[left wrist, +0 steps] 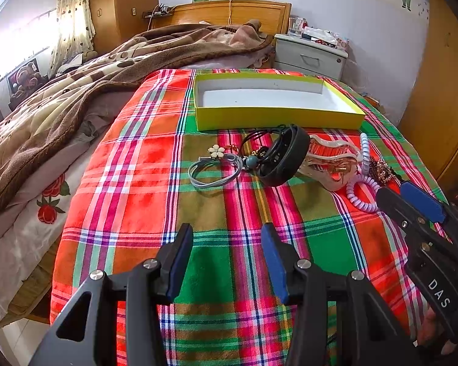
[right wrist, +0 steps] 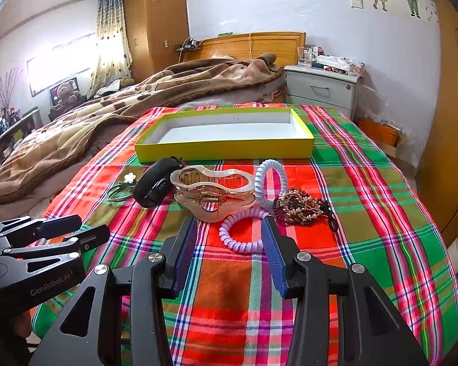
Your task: Organize jewelry
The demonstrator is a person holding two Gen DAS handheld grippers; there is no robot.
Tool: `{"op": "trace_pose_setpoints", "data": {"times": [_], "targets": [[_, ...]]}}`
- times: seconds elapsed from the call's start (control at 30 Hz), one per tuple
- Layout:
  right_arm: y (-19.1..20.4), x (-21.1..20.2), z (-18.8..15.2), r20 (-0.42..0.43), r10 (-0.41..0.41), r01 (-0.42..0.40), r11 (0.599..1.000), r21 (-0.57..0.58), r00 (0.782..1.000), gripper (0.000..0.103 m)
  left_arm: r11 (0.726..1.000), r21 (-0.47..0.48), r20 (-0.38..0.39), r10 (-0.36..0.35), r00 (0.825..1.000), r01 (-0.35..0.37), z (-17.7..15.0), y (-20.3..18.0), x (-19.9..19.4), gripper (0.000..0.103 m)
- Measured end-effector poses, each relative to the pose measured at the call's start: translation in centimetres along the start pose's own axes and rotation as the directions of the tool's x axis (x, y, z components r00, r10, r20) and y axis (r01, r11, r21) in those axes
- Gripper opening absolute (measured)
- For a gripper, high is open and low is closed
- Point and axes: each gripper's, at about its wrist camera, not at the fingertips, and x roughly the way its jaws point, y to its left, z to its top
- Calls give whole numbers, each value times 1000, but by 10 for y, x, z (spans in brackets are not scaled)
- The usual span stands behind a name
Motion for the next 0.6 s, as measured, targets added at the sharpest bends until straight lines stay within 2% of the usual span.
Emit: {"op": "trace_pose_setpoints", "data": {"times": [0.6], "targets": [[0, 0, 0, -1, 0, 0, 1000, -1, 1000, 45, 1000, -3, -5, -3, 1000, 3, -2, 3, 1, 48]]}}
